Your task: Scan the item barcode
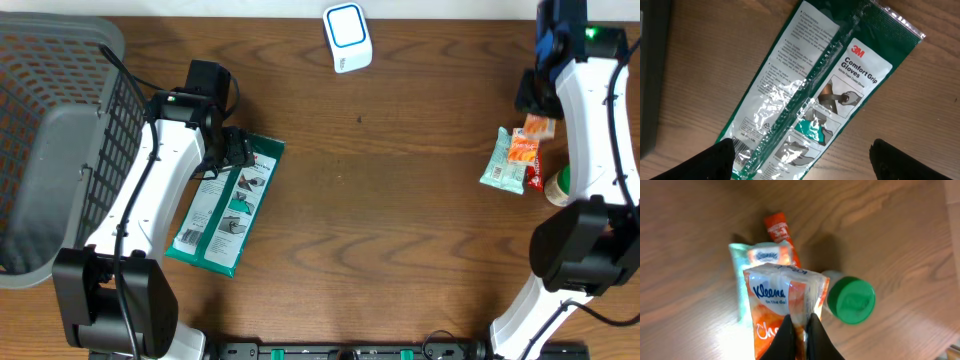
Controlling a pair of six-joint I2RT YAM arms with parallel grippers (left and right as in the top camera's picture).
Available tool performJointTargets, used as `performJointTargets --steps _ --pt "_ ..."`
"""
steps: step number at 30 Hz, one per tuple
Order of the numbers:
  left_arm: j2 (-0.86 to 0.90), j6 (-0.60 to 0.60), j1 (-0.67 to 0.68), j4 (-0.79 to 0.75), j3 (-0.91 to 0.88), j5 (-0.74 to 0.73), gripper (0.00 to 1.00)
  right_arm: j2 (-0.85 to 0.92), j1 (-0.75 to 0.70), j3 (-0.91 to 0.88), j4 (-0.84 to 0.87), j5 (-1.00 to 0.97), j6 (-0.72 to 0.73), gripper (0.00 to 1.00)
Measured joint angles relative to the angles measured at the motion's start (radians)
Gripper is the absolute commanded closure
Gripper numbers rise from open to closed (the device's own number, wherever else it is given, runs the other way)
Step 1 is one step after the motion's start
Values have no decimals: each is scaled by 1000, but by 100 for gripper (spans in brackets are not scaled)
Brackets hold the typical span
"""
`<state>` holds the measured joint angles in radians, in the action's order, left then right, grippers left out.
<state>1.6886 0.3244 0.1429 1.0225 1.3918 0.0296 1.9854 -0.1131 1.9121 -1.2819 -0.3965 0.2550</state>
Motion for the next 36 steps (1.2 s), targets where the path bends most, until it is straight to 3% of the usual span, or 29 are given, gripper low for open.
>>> performJointTargets --steps 8,10,11,13,15,19,29,36 --pt "0 0 0 0 0 0 13 3 -104 -240 262 6 -25 98" --pt "0 0 0 0 0 0 13 3 -125 -283 321 20 -34 92" --pt "0 0 0 0 0 0 13 3 -129 -296 337 24 -37 81" --pt "0 0 0 0 0 0 13 3 -133 -325 366 31 -46 37" --pt "0 0 0 0 0 0 13 3 -135 -341 371 42 -57 25" --pt "0 0 0 0 0 0 13 3 -135 -345 380 47 -92 11" --pt "0 0 0 0 0 0 13 3 -132 -322 328 105 -149 12" --pt "0 0 0 0 0 0 13 -18 -76 -245 322 572 -153 11"
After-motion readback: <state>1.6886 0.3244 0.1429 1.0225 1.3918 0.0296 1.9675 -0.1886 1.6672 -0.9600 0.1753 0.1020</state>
